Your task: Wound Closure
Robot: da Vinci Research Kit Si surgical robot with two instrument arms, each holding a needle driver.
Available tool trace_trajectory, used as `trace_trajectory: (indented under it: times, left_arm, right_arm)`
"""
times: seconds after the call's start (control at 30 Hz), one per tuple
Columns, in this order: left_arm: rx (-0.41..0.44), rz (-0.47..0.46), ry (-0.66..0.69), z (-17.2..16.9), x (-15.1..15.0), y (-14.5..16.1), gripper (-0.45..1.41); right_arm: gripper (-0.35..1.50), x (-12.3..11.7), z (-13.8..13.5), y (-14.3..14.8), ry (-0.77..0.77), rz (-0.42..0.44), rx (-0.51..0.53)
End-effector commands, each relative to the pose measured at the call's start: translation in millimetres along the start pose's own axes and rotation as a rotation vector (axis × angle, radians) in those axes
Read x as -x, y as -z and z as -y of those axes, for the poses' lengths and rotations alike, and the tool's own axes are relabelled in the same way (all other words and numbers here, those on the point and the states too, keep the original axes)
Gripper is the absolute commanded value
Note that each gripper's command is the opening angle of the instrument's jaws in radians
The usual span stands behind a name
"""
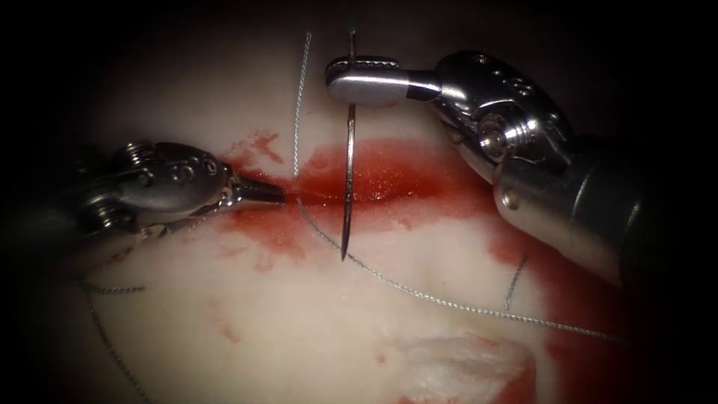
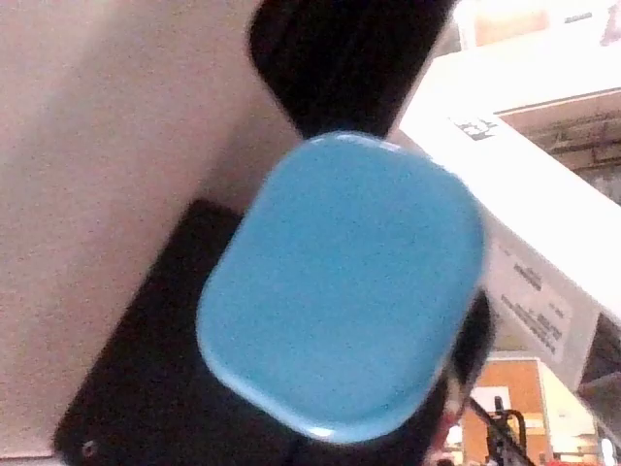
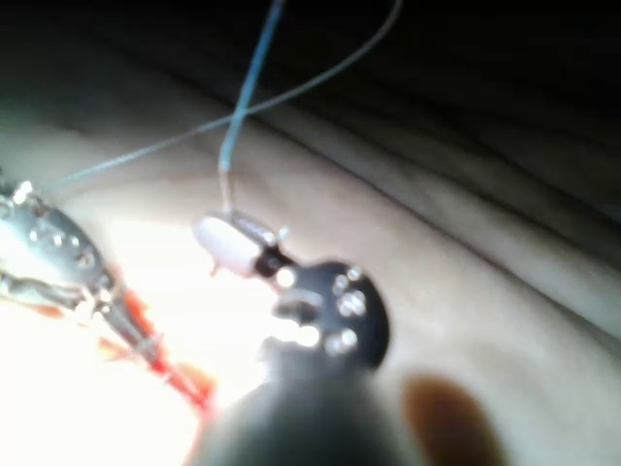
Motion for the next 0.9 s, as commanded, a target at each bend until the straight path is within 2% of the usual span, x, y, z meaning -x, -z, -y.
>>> trace_trajectory:
  times: [0.03,0.13,0.47,0.57,0.73,0.9]
  left_arm:
    - [0.011,0.002,0.0,-0.6,1.4,-0.2,-0.45]
    - [0.038,-0.012,0.009,-0.6,1.9,-0.6,-0.45]
    - [0.106,-0.164,-0.017,-1.1,2.0,-1.9,-0.45]
    - [0.056,-0.181,-0.011,-1.0,1.6,-1.6,-0.45]
    - [0.02,-0.174,0.135,-0.7,2.8,0.9,-0.45]
    - [-0.011,-0.162,0.202,-0.1,4.1,3.1,-0.45]
  right_arm:
    - [-0.35,-0.8,-0.7,-0.9,-0.001,-0.002,-0.003]
    - [-0.35,-0.9,-0.6,-0.9,-0.009,-0.003,-0.003]
    - [-0.35,-0.9,-0.4,-0.9,-0.028,-0.002,-0.004]
    - [-0.35,-0.9,-0.3,-1.0,-0.035,-0.003,-0.004]
    - [-0.35,-0.9,-0.3,-1.0,-0.047,-0.003,-0.004]
    - [-0.35,-0.8,-0.2,-1.0,-0.058,-0.001,-0.007]
